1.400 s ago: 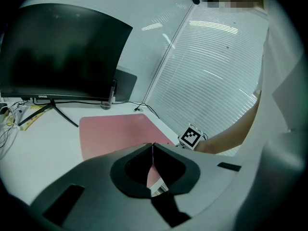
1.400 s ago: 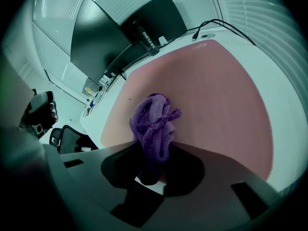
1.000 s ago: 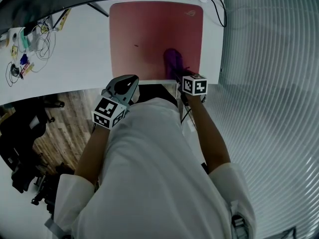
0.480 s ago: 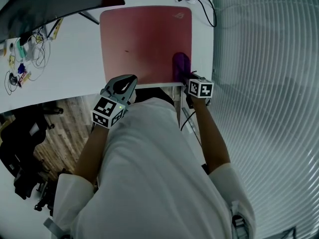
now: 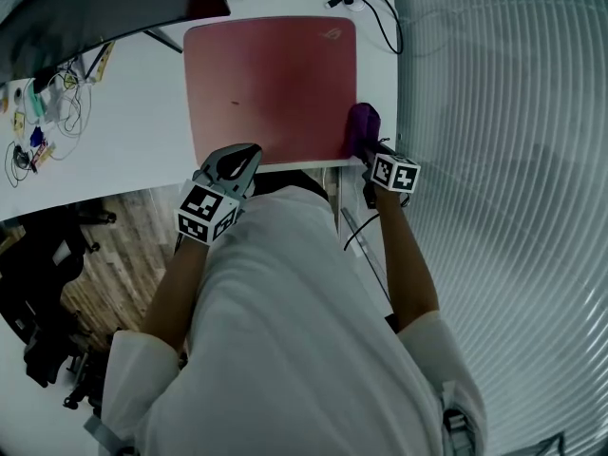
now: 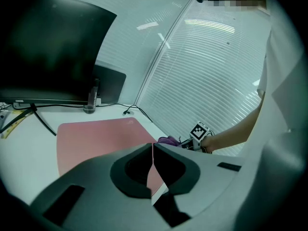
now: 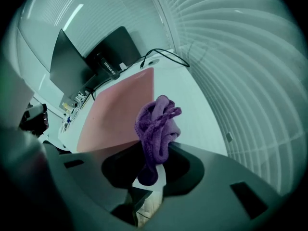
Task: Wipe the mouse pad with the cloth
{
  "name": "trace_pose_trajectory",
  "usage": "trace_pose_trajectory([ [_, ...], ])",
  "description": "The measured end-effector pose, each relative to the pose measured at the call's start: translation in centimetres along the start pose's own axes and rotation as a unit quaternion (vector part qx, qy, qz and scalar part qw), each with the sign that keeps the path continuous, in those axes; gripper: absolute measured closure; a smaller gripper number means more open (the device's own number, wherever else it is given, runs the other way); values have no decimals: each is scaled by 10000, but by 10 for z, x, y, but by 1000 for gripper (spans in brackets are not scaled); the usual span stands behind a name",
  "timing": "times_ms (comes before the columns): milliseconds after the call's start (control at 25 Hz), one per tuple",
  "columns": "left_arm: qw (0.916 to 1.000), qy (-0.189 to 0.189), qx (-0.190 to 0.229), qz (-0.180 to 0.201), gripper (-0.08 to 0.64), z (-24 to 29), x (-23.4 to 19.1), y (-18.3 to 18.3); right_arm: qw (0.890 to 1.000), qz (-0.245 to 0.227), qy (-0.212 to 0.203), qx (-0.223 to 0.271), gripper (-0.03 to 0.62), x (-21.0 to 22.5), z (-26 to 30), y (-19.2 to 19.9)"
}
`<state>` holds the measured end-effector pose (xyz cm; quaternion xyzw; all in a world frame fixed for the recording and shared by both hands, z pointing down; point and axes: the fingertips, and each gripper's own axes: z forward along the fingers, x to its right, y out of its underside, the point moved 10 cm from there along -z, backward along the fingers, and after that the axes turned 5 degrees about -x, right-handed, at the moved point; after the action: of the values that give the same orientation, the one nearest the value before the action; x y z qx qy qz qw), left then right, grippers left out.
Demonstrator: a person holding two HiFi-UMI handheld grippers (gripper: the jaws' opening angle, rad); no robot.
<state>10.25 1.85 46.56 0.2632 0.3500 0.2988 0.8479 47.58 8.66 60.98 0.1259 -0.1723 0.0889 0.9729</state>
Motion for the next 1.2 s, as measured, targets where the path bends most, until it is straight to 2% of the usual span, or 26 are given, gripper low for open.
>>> trace_pose_trajectory([
  [160, 9998, -127, 111, -123, 537, -11, -7, 3, 9993, 101, 205, 284, 476, 8, -9, -15],
  [280, 9993, -235, 182, -243, 537, -26, -15, 8, 9974, 30, 627, 358, 476, 2, -10, -32],
  [520, 9978, -431, 197, -458, 537, -56, -42, 25, 9907, -559, 1233, 94, 476, -32, 18, -61],
  [680, 9965, -541, 227, -601, 537, -77, -62, 33, 9870, -619, 1483, -43, 476, -53, 31, -69],
  [880, 9952, -581, 281, -740, 537, -94, -85, 42, 9846, -609, 1634, -115, 476, -72, 40, -71],
  [1200, 9939, -531, 364, -892, 537, -106, -109, 51, 9849, -751, 1531, -308, 479, -105, 57, -78],
])
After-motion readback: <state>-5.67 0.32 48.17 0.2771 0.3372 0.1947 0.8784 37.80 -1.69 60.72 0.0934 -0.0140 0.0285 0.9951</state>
